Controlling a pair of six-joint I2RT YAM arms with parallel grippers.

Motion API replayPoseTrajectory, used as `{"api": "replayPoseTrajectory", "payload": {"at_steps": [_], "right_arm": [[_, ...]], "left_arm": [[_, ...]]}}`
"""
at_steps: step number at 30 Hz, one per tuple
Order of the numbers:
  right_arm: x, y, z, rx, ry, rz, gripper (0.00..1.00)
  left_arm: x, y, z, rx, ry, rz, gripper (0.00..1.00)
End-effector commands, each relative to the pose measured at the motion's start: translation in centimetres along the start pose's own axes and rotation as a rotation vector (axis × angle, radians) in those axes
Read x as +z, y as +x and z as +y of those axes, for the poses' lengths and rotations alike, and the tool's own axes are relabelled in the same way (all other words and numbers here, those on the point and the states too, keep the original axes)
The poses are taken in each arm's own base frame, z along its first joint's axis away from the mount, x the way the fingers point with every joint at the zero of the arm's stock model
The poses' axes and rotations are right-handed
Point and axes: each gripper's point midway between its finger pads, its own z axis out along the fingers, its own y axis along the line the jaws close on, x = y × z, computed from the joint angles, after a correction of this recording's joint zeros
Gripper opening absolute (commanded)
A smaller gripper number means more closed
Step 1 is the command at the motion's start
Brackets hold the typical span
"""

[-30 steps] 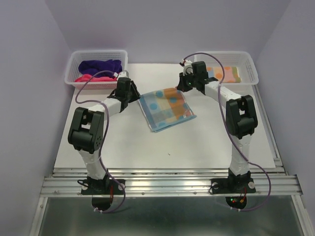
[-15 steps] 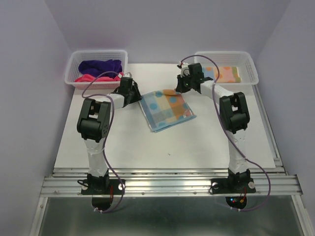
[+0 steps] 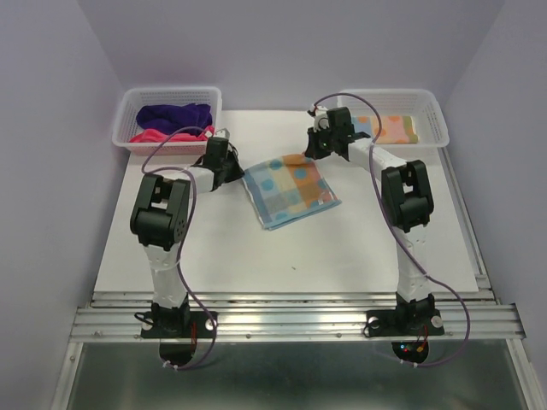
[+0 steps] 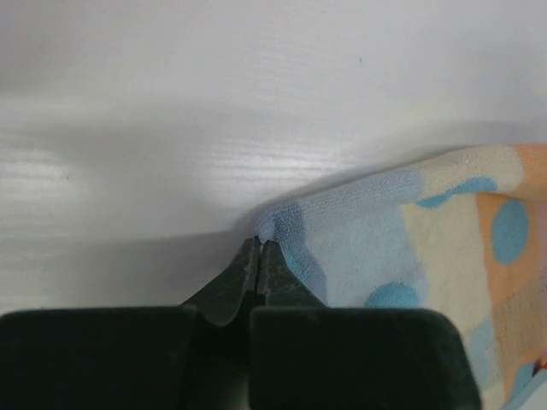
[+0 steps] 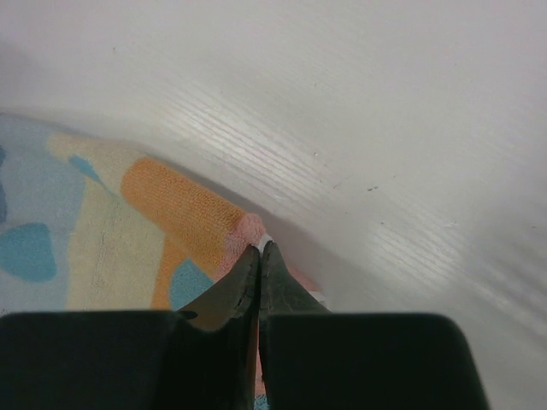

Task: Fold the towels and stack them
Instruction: Fold the towel

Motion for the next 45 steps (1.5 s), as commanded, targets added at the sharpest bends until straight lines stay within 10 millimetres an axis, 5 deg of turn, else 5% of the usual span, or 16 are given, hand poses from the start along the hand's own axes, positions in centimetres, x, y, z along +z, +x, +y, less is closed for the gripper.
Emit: {"api": "replayPoseTrajectory", "payload": {"at_steps": [1, 5, 10, 16, 25, 45], "right_arm": [[-2.3, -2.7, 1.3, -0.022, -0.006, -0.067, 0.01], [-4.5, -1.4, 2.4, -0.005, -0.013, -0.102, 0.01], [-6.4, 0.6, 2.7, 0.047, 0.019, -0.103, 0.01], [-9.2, 2.5, 3.2, 0.075, 0.051, -0.119, 0.01], [-10.9, 5.2, 2.1, 0.104, 0.147, -0.062, 0.01], [-11.9, 9.2, 0.1, 0.123, 0.280, 0.053, 0.04]], "left_arm": [[-5.6, -4.5, -4.0, 0.031, 0.141, -0.170, 0.00], [-8.3, -2.3, -5.9, 0.053, 0.227, -0.199, 0.00], [-9.0, 2.8, -6.4, 0.064, 0.262, -0.128, 0.00], [-11.5, 6.1, -7.7, 0.072, 0.289, -0.128, 0.00], [-14.1, 8.7, -7.2, 0.039, 0.313, -0.125, 0.00], [-13.7, 12.5, -7.4, 0.048, 0.334, -0.017, 0.00]]}}
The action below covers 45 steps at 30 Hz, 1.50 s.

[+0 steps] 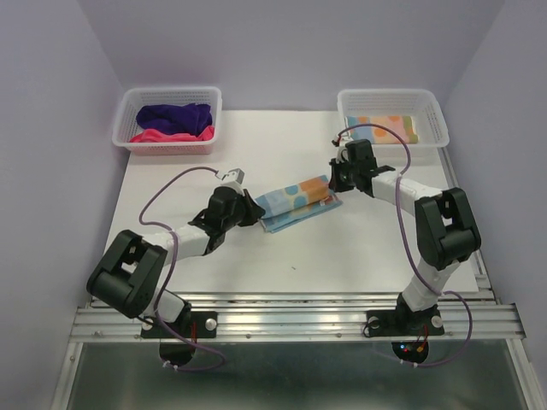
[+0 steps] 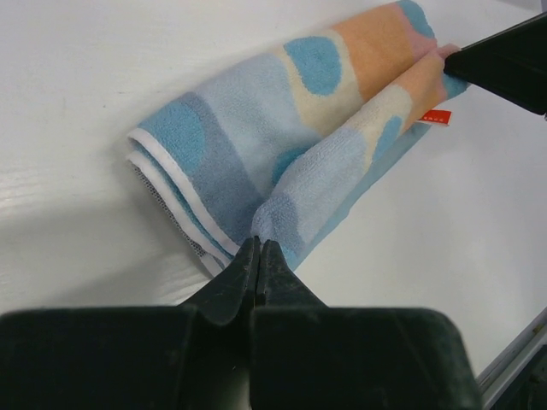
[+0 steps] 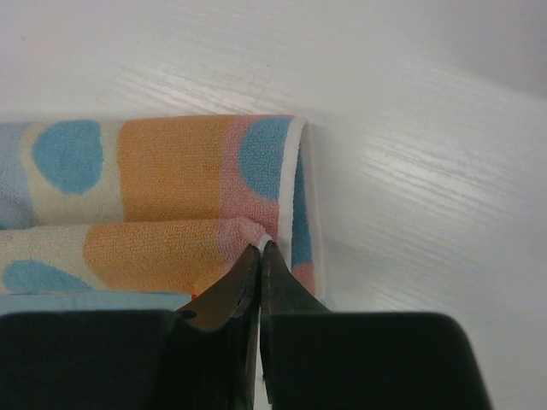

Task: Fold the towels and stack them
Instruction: Fold the towel

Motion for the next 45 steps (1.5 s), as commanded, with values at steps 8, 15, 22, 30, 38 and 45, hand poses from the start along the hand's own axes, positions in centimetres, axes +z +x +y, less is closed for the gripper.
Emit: {"api": "replayPoseTrajectory", "payload": {"at_steps": [8, 15, 22, 30, 38, 45], "right_arm": [[-0.8, 1.3, -0.3, 0.075, 0.045, 0.000, 0.19], [-4.8, 0.6, -0.2, 0.152, 0.068, -0.090, 0.86], [-6.4, -1.8, 1.4, 0.138, -0.007, -0.146, 1.00], [-1.1, -2.9, -0.7, 0.120, 0.098, -0.033, 1.00], [1.7, 1.8, -1.1, 0.137, 0.107, 0.099, 0.82], [1.2, 5.6, 0.1, 0.142, 0.029, 0.159, 0.75]], "left_arm": [[-0.2, 2.6, -0.5, -0.012, 0.033, 0.078, 0.42], [-2.9, 1.0, -3.6, 0.020, 0.081, 0.008, 0.96], [-5.3, -0.8, -2.9, 0.024, 0.011, -0.073, 0.99], [-5.8, -1.0, -1.6, 0.012, -0.050, -0.102, 0.99], [-5.7, -1.1, -0.9, 0.016, -0.090, -0.107, 0.99], [-5.6, -1.3, -1.2, 0.014, -0.079, -0.112, 0.99]]}}
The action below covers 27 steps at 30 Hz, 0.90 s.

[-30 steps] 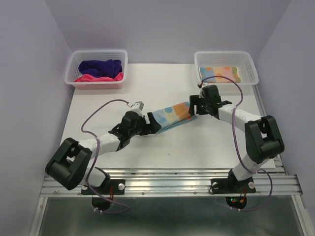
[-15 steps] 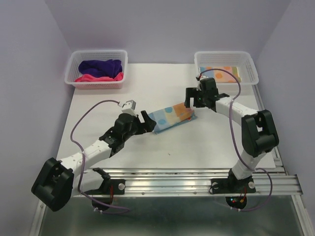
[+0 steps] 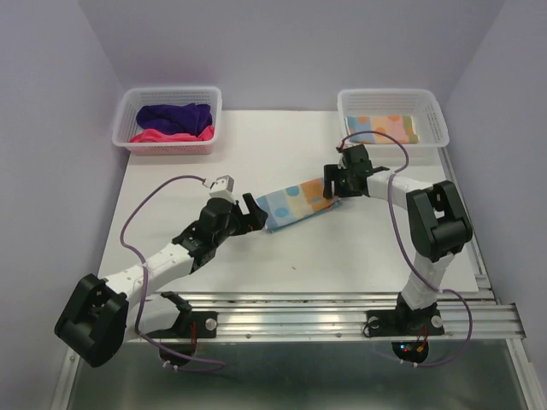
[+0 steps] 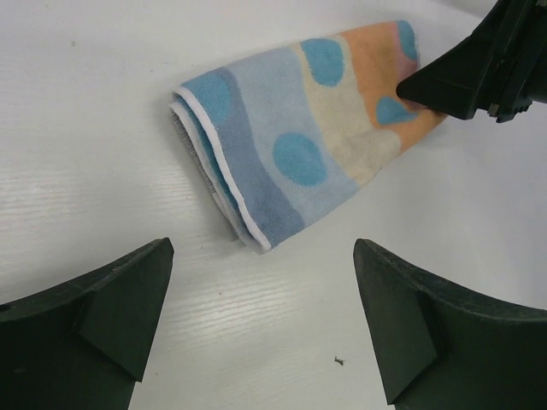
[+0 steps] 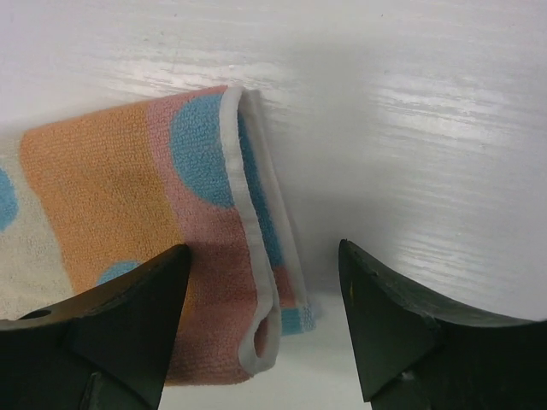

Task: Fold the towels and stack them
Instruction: Fold the towel, then neatly place the folded towel into the bin

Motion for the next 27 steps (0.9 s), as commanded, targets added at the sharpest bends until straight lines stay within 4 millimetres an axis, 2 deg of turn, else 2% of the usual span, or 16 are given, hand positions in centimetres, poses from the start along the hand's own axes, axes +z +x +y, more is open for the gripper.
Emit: {"api": "replayPoseTrajectory", "payload": {"at_steps": [1, 5, 6, 8, 10, 11, 12, 17, 18, 22, 23, 24, 25, 26, 27], "right_arm": [[-0.5, 2.8, 0.6, -0.015, -0.042, 0.046, 0.75], [-0.1, 4.0, 0.1, -0.006, -0.013, 0.078, 0.75], [0.0, 4.3, -0.1, -0.006, -0.005, 0.088, 0.67], [0.1, 4.8, 0.3, -0.013, 0.000, 0.097, 0.62], [0.1, 5.2, 0.6, -0.044, 0.028, 0.098, 0.58], [0.2, 5.7, 1.5, -0.070, 0.025, 0.112, 0.58], [0.2, 5.9, 1.3, -0.082, 0.063, 0.110, 0.55], [0.5, 6.7, 0.2, -0.061, 0.191, 0.104, 0.30], [0.5, 6.5, 0.0, -0.052, 0.208, 0.097, 0.22], [0.1, 3.3, -0.3, -0.090, 0.255, 0.026, 0.10], [-0.2, 0.8, 0.3, -0.100, 0.255, -0.031, 0.08], [-0.4, -0.6, 0.1, -0.136, 0.269, -0.060, 0.06], [-1.1, -3.7, 0.3, -0.142, 0.298, -0.136, 0.05], [-1.2, -3.8, -0.2, -0.156, 0.324, -0.140, 0.03], [-2.1, -6.7, 0.4, -0.161, 0.336, -0.201, 0.02]], "left_arm": [[0.0, -0.9, -0.4, 0.004, 0.008, -0.033, 0.99], [0.0, -0.9, -0.4, 0.001, 0.012, -0.034, 0.99], [0.0, -0.8, -0.4, 0.001, 0.011, -0.033, 0.99], [0.0, -0.8, -0.3, 0.001, 0.009, -0.036, 0.99], [-0.1, -0.9, -0.3, 0.002, 0.005, -0.040, 0.99], [-0.1, -1.0, -0.2, -0.001, 0.000, -0.044, 0.99], [-0.1, -1.0, -0.1, -0.003, -0.004, -0.047, 0.99], [-0.4, -1.3, -0.1, -0.008, -0.008, -0.059, 0.99], [-0.4, -1.3, 0.1, -0.010, -0.014, -0.063, 0.99], [-0.5, -1.6, 0.0, -0.011, -0.015, -0.069, 0.99], [-0.5, -1.6, 0.1, -0.010, -0.019, -0.070, 0.99], [-0.4, -1.7, 0.2, -0.009, -0.027, -0.076, 0.99], [-0.4, -1.8, 0.4, -0.006, -0.037, -0.079, 0.99], [-0.4, -1.8, 0.5, -0.006, -0.041, -0.080, 0.99], [-0.4, -2.1, 0.6, -0.003, -0.054, -0.089, 0.99]]}}
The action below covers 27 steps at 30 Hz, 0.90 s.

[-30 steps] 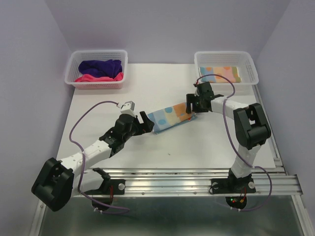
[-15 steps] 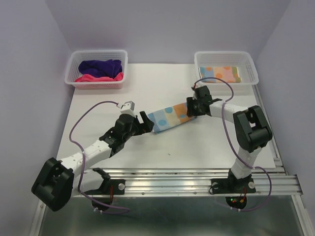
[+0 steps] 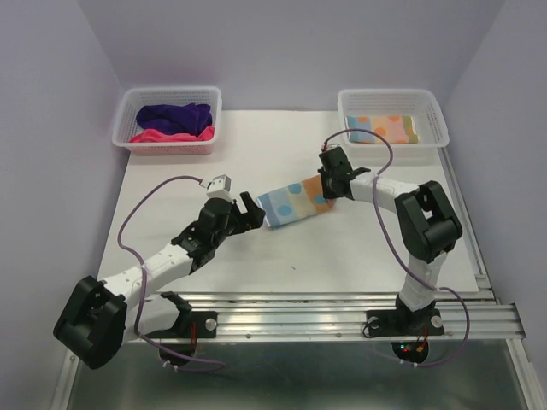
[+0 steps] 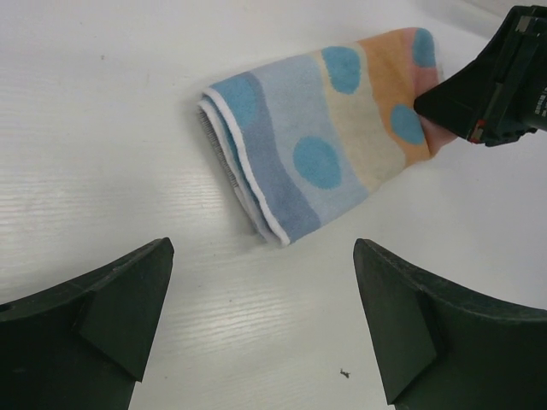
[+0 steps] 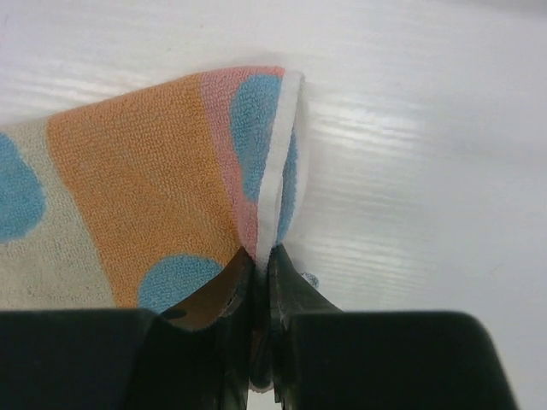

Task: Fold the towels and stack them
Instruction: Neatly place the folded towel into the bin

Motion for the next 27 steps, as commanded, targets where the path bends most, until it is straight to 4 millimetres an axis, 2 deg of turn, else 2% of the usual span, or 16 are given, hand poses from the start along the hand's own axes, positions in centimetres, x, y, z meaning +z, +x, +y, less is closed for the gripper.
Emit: {"api": "replayPoseTrajectory", "payload": {"at_steps": [1, 2, 3, 5, 6, 9, 10, 12, 13, 14, 15, 16, 17, 19, 24, 27], "right_arm": [[-1.5, -7.7, -2.5, -0.071, 0.167, -0.163, 0.02], [-1.9, -9.1, -2.6, -0.081, 0.176, -0.193, 0.01], [-2.6, -11.5, -2.6, -0.109, 0.187, -0.244, 0.01], [-3.3, -13.6, -2.5, -0.144, 0.190, -0.290, 0.01], [-3.8, -15.5, -2.4, -0.157, 0.196, -0.328, 0.01], [-3.8, -17.6, -2.0, -0.188, 0.199, -0.357, 0.01], [-4.5, -19.5, -2.0, -0.177, 0.210, -0.399, 0.01], [-3.5, -20.3, -1.8, -0.206, 0.217, -0.397, 0.01], [-4.2, -22.2, -1.8, -0.201, 0.232, -0.422, 0.01], [-4.2, -23.0, -1.8, -0.207, 0.246, -0.427, 0.01], [-4.2, -23.7, -2.2, -0.219, 0.271, -0.429, 0.01], [-2.8, -23.5, -2.6, -0.235, 0.305, -0.403, 0.01], [-4.1, -25.6, -3.2, -0.217, 0.323, -0.435, 0.01], [-4.0, -27.1, -4.0, -0.219, 0.357, -0.441, 0.01], [-5.0, -29.6, -7.8, -0.204, 0.480, -0.463, 0.01], [-5.8, -30.5, -9.4, -0.194, 0.509, -0.479, 0.01]], "left_arm": [[-0.2, -1.4, 0.3, 0.004, -0.037, -0.052, 0.99], [-0.2, -1.5, 0.4, 0.006, -0.043, -0.055, 0.99], [-0.2, -1.8, 0.6, 0.008, -0.058, -0.063, 0.99], [-0.1, -2.0, 0.7, 0.012, -0.075, -0.069, 0.99], [-0.1, -2.5, 0.8, 0.015, -0.094, -0.077, 0.99], [-0.1, -4.0, 0.4, 0.025, -0.107, -0.107, 0.99], [-0.2, -4.2, 0.3, 0.028, -0.111, -0.110, 0.99], [-0.1, -5.0, -0.2, 0.033, -0.104, -0.123, 0.99], [0.0, -5.1, -0.3, 0.036, -0.106, -0.126, 0.99], [0.0, -5.4, -0.4, 0.040, -0.105, -0.129, 0.99], [0.1, -5.9, -0.6, 0.041, -0.108, -0.138, 0.99], [0.3, -5.7, -0.4, 0.049, -0.122, -0.130, 0.99], [0.3, -5.8, -0.3, 0.053, -0.129, -0.131, 0.99], [0.5, -6.3, 0.2, 0.057, -0.164, -0.143, 0.99], [0.7, -7.1, -0.1, 0.070, -0.171, -0.152, 0.99], [0.9, -7.4, -0.4, 0.073, -0.168, -0.153, 0.99]]}}
